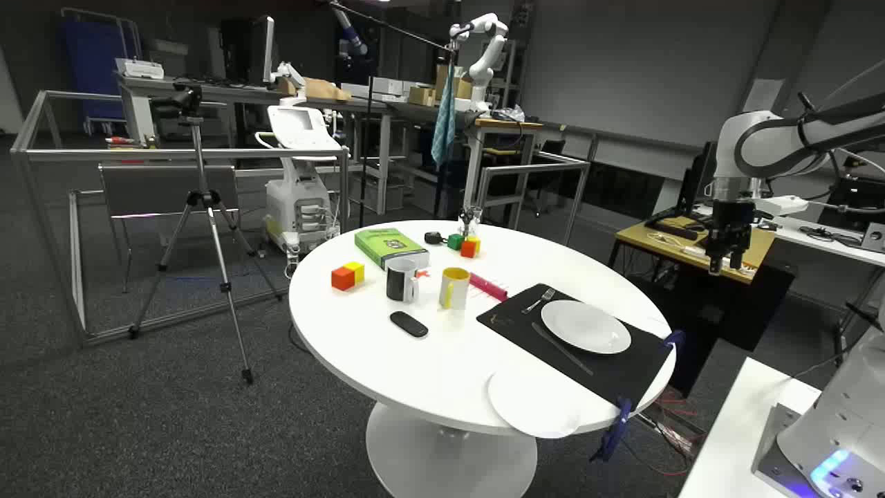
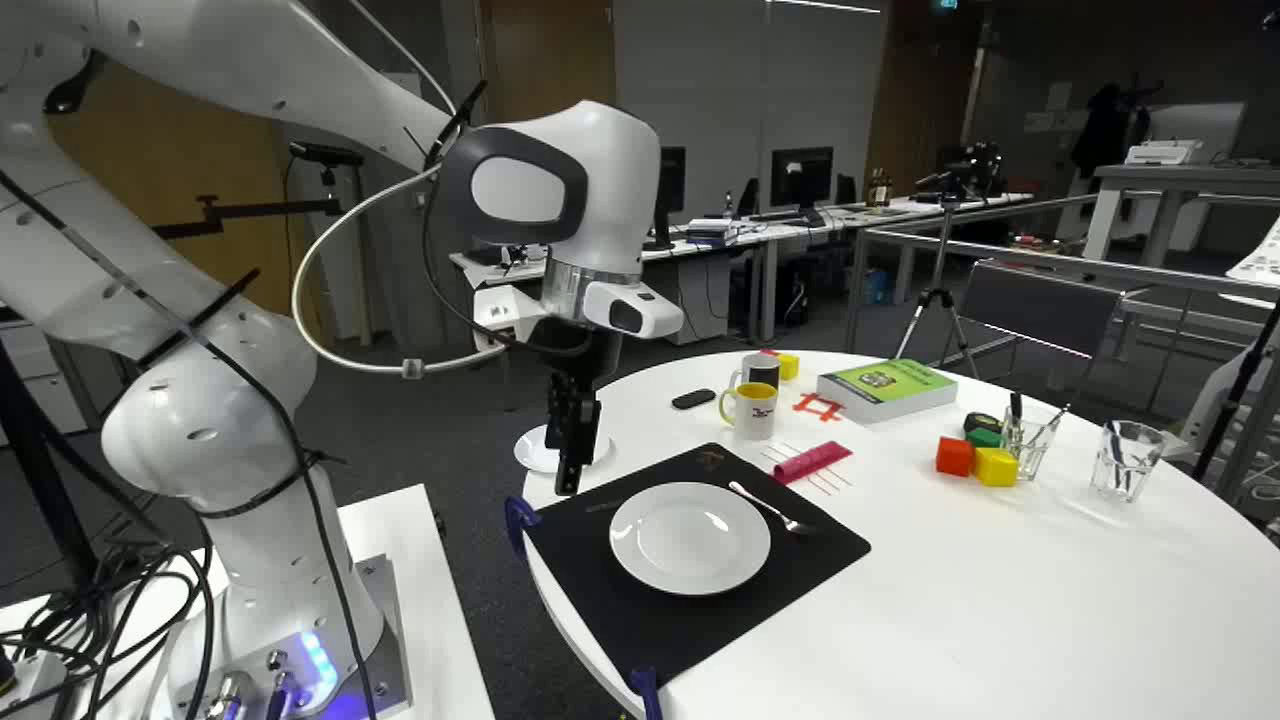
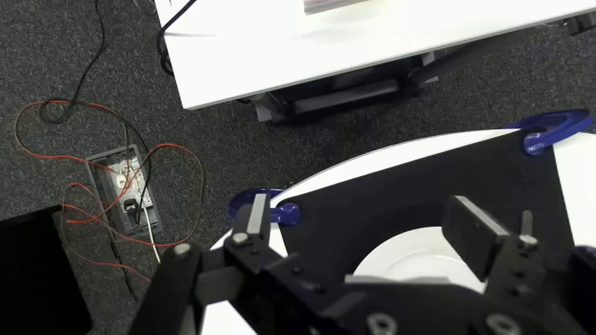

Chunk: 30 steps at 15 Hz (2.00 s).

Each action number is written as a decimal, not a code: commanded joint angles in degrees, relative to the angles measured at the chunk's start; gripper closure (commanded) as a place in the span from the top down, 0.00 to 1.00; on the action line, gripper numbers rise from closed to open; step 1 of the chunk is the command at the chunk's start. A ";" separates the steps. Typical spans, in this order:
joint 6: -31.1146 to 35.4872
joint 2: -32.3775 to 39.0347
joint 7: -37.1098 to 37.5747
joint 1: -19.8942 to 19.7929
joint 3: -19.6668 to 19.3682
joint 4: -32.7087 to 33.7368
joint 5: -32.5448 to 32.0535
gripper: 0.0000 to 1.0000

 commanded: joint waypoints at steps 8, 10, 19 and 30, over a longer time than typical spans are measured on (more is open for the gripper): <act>4.80 -0.09 0.74 -0.32 0.33 0.12 -0.62 1.00; 10.07 1.05 0.82 0.27 0.76 0.74 -0.37 1.00; 19.84 10.73 12.12 6.70 8.80 5.92 7.46 1.00; 17.33 17.09 23.98 10.88 14.41 10.27 13.47 1.00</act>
